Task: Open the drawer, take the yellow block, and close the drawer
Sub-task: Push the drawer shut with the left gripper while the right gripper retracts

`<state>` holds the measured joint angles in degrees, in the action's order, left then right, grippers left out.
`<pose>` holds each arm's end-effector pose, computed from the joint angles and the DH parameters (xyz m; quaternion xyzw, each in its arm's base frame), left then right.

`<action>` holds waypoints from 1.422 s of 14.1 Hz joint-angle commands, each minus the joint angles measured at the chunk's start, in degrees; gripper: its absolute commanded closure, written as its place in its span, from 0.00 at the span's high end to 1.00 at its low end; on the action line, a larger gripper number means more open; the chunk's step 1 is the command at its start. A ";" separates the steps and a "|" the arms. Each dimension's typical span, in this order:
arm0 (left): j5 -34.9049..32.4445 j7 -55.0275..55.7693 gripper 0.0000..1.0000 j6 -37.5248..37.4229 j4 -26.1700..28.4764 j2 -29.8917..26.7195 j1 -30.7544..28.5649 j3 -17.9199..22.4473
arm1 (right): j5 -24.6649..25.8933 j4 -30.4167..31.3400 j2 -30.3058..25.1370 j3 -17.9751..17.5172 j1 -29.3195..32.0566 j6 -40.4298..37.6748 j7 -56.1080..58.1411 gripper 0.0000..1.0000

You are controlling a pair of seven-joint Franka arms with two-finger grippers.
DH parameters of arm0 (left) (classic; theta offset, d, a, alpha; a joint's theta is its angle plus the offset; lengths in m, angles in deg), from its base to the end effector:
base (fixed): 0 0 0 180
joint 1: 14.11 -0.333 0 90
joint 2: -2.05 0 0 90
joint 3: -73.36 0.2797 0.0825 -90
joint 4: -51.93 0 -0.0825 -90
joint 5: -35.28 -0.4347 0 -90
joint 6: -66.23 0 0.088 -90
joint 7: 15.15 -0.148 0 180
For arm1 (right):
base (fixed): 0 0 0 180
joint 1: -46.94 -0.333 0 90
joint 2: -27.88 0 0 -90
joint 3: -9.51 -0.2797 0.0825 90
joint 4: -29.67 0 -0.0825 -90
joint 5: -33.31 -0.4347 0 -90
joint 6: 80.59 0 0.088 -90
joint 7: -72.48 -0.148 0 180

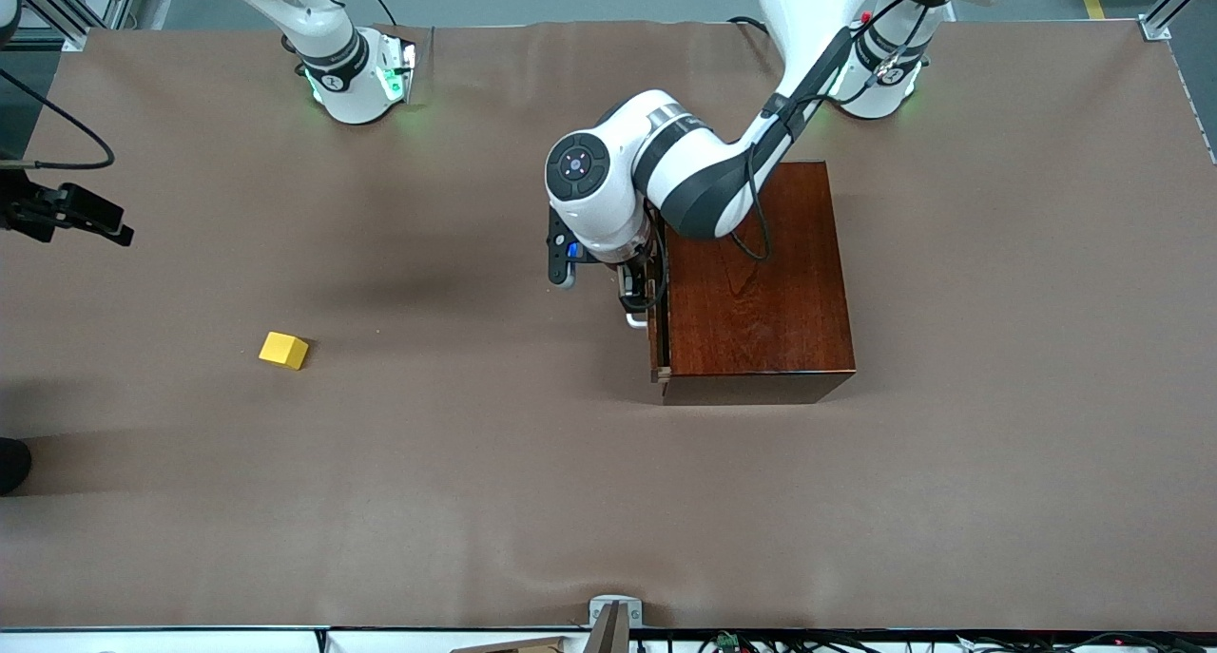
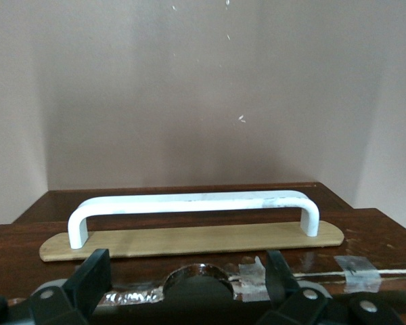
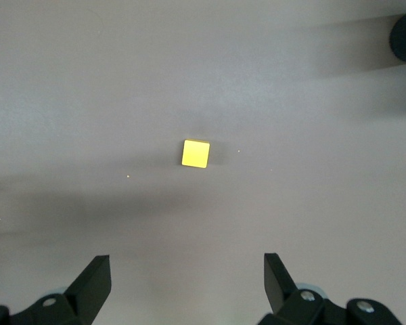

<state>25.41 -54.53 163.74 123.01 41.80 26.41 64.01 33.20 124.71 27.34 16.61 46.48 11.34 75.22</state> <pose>0.5029 -0.5303 0.2582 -0.7012 0.7035 0.1084 0.0399 0.5970 -0.0694 0.5098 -0.9992 0.0341 0.0223 0.0034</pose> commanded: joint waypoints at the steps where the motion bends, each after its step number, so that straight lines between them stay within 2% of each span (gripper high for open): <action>1: -1.38 -0.52 1.00 -4.42 2.57 -1.95 -0.43 0.38 | -0.76 -1.61 0.63 -0.51 0.55 -2.97 -0.98 1.00; 5: -3.74 -0.52 1.00 -8.56 2.48 -2.13 -0.44 0.65 | -1.38 -1.79 0.10 -0.51 0.64 -3.16 -3.09 1.00; 9: -4.37 0.44 1.00 -9.18 1.87 -1.86 -0.35 0.65 | -1.20 -2.23 0.10 -0.60 0.37 -4.47 -3.27 1.00; 13: -3.58 5.88 1.00 5.54 1.07 -1.77 -0.61 0.47 | -0.94 -3.55 0.02 -0.60 0.29 -4.74 -3.18 1.00; 15: -0.87 9.74 1.00 13.11 0.98 -2.12 -0.79 0.47 | -0.76 -3.63 0.02 -0.68 0.20 -5.53 -3.01 1.00; 17: 1.25 16.15 1.00 14.81 0.98 -3.96 -2.62 0.38 | -0.68 -3.63 -0.07 -0.68 0.20 -5.62 -2.65 1.00; 20: 1.43 19.17 1.00 13.68 1.42 -10.80 -7.53 0.56 | -0.68 -3.55 -0.07 -0.68 0.20 -5.62 -2.65 1.00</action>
<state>25.60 -36.37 178.47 122.12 37.36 22.74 64.76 32.48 121.81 27.47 16.28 46.46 6.57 72.91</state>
